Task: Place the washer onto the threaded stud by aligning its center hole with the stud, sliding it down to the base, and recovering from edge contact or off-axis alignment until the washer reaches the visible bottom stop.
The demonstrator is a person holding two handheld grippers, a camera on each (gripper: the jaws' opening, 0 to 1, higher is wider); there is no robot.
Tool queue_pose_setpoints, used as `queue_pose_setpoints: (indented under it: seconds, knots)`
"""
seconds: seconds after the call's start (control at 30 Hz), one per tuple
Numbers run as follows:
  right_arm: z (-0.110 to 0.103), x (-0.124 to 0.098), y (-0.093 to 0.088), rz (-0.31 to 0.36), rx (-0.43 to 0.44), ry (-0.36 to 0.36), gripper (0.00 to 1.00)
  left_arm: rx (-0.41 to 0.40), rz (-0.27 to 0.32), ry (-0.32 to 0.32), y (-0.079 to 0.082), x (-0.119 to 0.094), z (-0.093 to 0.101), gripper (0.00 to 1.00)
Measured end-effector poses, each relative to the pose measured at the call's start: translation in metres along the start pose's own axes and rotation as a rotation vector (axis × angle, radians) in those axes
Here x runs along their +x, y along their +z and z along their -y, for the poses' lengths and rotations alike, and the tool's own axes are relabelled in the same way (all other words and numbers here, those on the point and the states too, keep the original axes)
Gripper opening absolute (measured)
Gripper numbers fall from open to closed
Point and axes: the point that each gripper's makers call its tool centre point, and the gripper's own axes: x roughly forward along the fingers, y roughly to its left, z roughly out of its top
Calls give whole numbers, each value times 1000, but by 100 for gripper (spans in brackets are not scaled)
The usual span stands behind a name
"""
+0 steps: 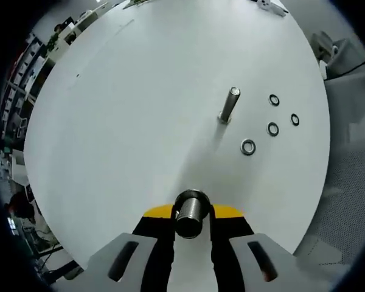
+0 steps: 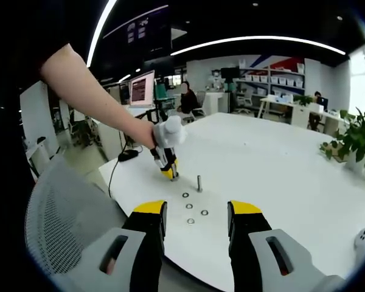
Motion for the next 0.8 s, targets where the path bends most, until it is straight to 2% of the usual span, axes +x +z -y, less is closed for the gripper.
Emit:
queue_pose_setpoints:
  seconds: [0.13, 0.27, 0.57, 0.63, 0.7, 0.8]
  knots:
    - [0, 0, 0, -1, -2, 2, 42, -14, -3, -2, -2, 2, 0, 20]
    - [0, 0, -1, -3, -2, 2, 42, -13, 10, 24, -1, 0, -1, 21]
    - [-2, 1, -2, -9, -5, 12, 42, -81, 119, 73, 9, -23, -3, 27]
    - [-2, 1, -1, -8, -3, 11, 42, -123, 154, 88, 10, -29, -5, 28]
    - [-1, 0, -1, -6, -3, 9, 42, -201, 191, 65, 11, -36, 1, 27]
    - [-1, 0, -1, -5, -4, 10, 42, -224, 228, 87, 7, -48, 6, 28]
